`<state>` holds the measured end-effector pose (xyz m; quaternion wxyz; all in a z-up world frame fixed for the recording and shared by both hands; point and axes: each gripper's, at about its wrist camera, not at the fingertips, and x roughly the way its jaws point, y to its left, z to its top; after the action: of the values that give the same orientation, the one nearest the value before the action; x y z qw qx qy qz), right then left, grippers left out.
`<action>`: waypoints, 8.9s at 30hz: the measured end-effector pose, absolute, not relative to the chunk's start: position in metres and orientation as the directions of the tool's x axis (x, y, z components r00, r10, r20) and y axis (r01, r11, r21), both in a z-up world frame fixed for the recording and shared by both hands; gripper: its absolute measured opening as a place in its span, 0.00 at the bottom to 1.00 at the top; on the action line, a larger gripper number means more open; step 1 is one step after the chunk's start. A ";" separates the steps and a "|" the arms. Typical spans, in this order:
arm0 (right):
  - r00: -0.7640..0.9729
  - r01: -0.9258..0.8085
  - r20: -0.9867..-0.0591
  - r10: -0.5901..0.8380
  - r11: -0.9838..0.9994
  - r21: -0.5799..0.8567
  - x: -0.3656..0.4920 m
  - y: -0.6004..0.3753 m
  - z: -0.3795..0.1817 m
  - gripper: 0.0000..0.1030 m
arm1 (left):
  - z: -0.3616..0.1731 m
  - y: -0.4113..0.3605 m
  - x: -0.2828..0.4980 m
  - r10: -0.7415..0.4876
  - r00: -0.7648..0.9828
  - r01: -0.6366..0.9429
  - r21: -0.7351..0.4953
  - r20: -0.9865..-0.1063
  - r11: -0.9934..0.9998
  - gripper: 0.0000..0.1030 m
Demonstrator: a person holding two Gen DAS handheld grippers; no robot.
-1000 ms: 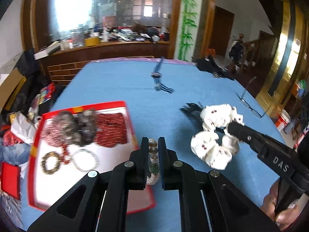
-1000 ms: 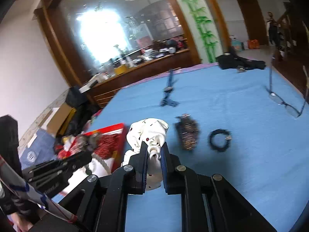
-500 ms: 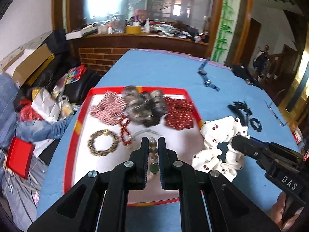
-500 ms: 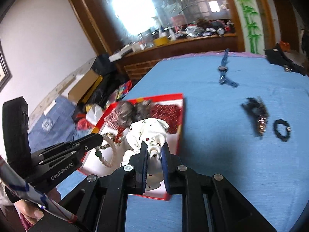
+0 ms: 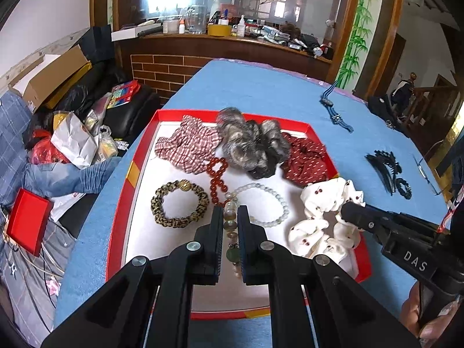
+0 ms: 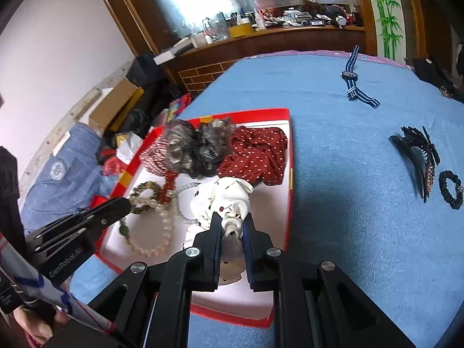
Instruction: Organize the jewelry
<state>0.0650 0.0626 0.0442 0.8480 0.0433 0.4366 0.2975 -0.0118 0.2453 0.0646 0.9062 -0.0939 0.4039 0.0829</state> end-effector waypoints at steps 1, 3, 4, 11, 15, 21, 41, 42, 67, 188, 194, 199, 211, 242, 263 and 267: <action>0.443 -0.463 -0.721 0.533 0.824 0.325 0.067 0.064 0.043 0.16 | 0.062 0.248 -0.011 0.077 0.655 -0.232 -0.103 -0.752 0.967 0.09; 0.445 -0.452 -0.735 0.512 0.837 0.309 0.070 0.066 0.038 0.16 | 0.058 0.250 -0.010 0.084 0.647 -0.241 -0.099 -0.758 0.966 0.09; 0.443 -0.449 -0.739 0.508 0.839 0.307 0.071 0.066 0.036 0.16 | 0.055 0.252 -0.009 0.088 0.642 -0.245 -0.095 -0.761 0.965 0.09; 0.428 -0.446 -0.758 0.493 0.844 0.297 0.075 0.068 0.029 0.17 | 0.040 0.257 -0.005 0.096 0.614 -0.262 -0.088 -0.783 0.961 0.09; 0.421 -0.453 -0.761 0.494 0.841 0.296 0.074 0.069 0.029 0.27 | 0.037 0.261 -0.004 0.099 0.604 -0.276 -0.092 -0.791 0.957 0.09; 0.421 -0.450 -0.747 0.515 0.833 0.322 0.072 0.062 0.035 0.38 | 0.041 0.259 -0.006 0.107 0.609 -0.277 -0.084 -0.786 0.957 0.09; 0.573 -0.315 -0.625 0.531 0.846 0.430 0.079 -0.063 0.091 0.40 | 0.085 0.207 -0.010 0.096 0.658 -0.201 -0.052 -0.747 0.978 0.16; 0.585 -0.287 -0.629 0.512 0.856 0.430 0.084 -0.077 0.090 0.40 | 0.088 0.199 -0.008 0.087 0.659 -0.185 -0.049 -0.747 0.982 0.16; 0.506 -0.026 -0.820 0.267 0.955 0.295 0.176 -0.187 0.012 0.25 | 0.084 0.007 0.143 -0.123 0.520 0.071 -0.100 -0.845 0.992 0.45; 0.550 -0.343 -0.744 0.381 0.914 0.215 0.021 -0.004 0.083 0.13 | 0.096 0.175 -0.058 0.271 0.791 -0.291 0.052 -0.549 0.955 0.41; 0.508 -0.409 -0.750 0.423 0.885 0.222 0.014 0.026 0.079 0.13 | 0.083 0.232 -0.069 0.323 0.744 -0.380 0.026 -0.586 0.924 0.41; 0.472 -0.457 -0.750 0.464 0.856 0.241 0.009 0.049 0.078 0.13 | 0.072 0.263 -0.073 0.326 0.718 -0.412 0.002 -0.615 0.911 0.41; 0.407 -0.579 -0.769 0.493 0.790 0.200 -0.001 0.113 0.065 0.14 | 0.049 0.274 -0.060 0.276 0.693 -0.385 -0.018 -0.666 0.923 0.41; 0.361 -0.549 -0.816 0.452 0.810 0.206 0.009 0.115 0.037 0.31 | 0.044 0.268 -0.057 0.326 0.688 -0.394 0.043 -0.649 0.918 0.41; 0.456 -0.504 -0.748 0.482 0.833 0.229 -0.010 0.061 0.068 0.48 | 0.064 0.226 -0.075 0.387 0.711 -0.387 0.133 -0.587 0.913 0.58; 0.475 -0.487 -0.736 0.482 0.841 0.237 -0.013 0.045 0.071 0.54 | 0.066 0.215 -0.081 0.397 0.714 -0.383 0.152 -0.576 0.911 0.68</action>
<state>-0.0135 0.0455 0.0706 0.8588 -0.0025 0.4277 0.2820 -0.0812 0.2154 0.0659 0.9257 0.0109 0.3137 0.2108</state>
